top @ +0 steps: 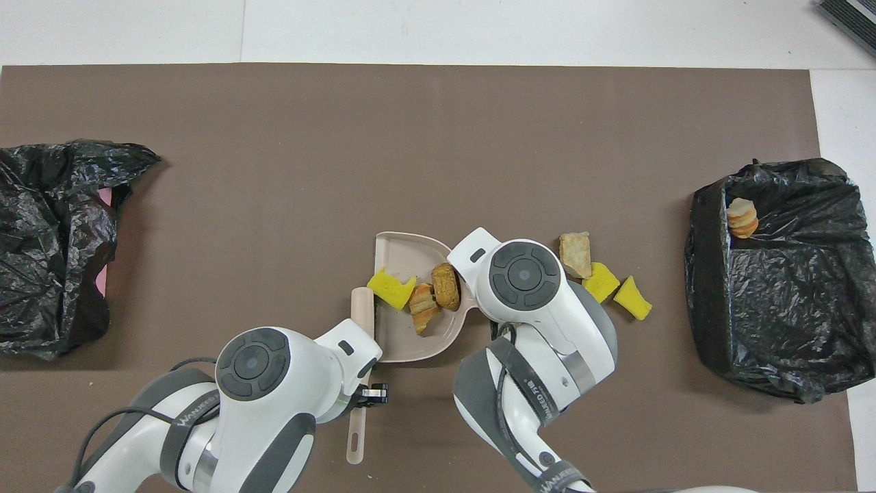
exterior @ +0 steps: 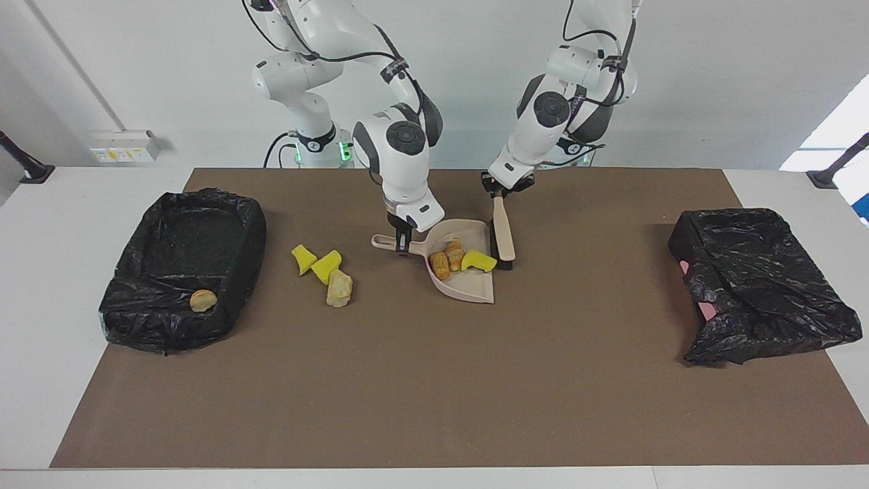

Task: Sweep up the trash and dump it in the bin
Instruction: 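Sweep the yellow sponge into the dustpan with the left gripper's brush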

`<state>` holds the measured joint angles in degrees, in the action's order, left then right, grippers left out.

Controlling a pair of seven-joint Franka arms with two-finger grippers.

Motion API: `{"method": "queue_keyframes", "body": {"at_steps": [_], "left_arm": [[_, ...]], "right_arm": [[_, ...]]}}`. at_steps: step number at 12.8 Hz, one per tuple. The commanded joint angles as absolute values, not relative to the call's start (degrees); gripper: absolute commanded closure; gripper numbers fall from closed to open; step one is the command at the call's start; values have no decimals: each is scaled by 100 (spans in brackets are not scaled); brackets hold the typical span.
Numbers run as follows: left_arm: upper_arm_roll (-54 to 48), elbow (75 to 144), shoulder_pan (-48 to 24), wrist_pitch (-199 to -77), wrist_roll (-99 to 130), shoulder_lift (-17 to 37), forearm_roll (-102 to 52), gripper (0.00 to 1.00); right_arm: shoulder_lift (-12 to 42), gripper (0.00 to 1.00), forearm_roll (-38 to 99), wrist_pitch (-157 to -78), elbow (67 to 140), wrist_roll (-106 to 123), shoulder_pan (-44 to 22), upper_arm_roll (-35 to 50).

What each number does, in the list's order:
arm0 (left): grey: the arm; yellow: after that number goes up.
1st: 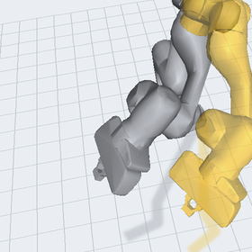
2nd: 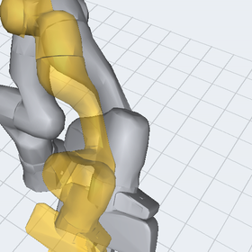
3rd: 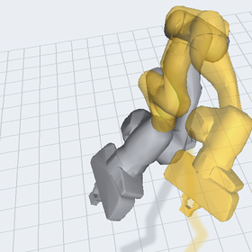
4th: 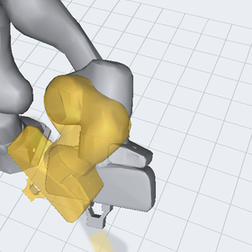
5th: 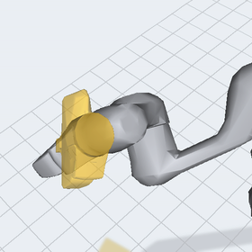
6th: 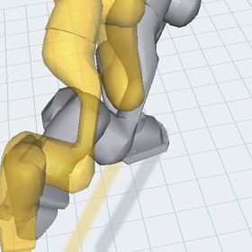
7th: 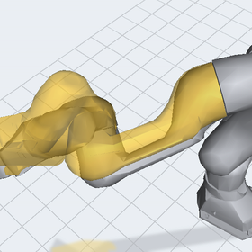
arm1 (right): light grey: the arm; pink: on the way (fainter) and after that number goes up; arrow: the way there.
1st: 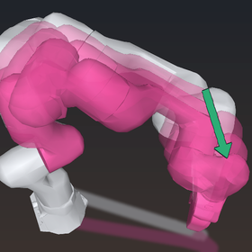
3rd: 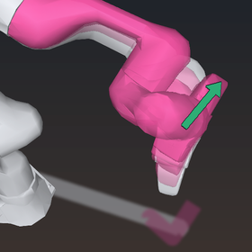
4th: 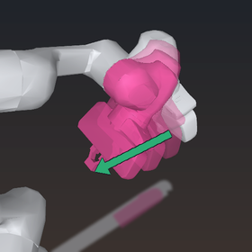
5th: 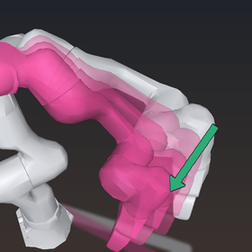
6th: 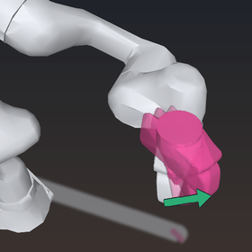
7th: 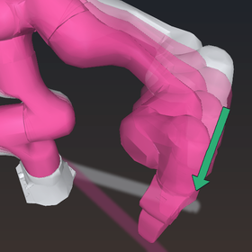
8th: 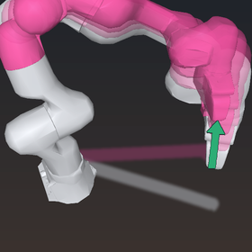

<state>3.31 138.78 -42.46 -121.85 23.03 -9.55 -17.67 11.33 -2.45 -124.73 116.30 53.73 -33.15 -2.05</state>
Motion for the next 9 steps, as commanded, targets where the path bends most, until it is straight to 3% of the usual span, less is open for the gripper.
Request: {"method": "queue_keyframes", "body": {"at_steps": [1, 5, 9], "left_arm": [[396, 13738, -4465, -12235, 1820, -897, -1934, 100], [457, 13457, -4316, -11674, 1837, -817, -1829, 100], [440, 13298, -4245, -10741, 1775, -1071, -897, 100]], "right_arm": [[1195, 100, -334, -12533, 11593, 5353, -3252, -176], [1195, 100, -334, -12524, 11601, 5353, -3252, -176], [1187, 100, -316, -12489, 11593, 5238, -3252, -176]]}}
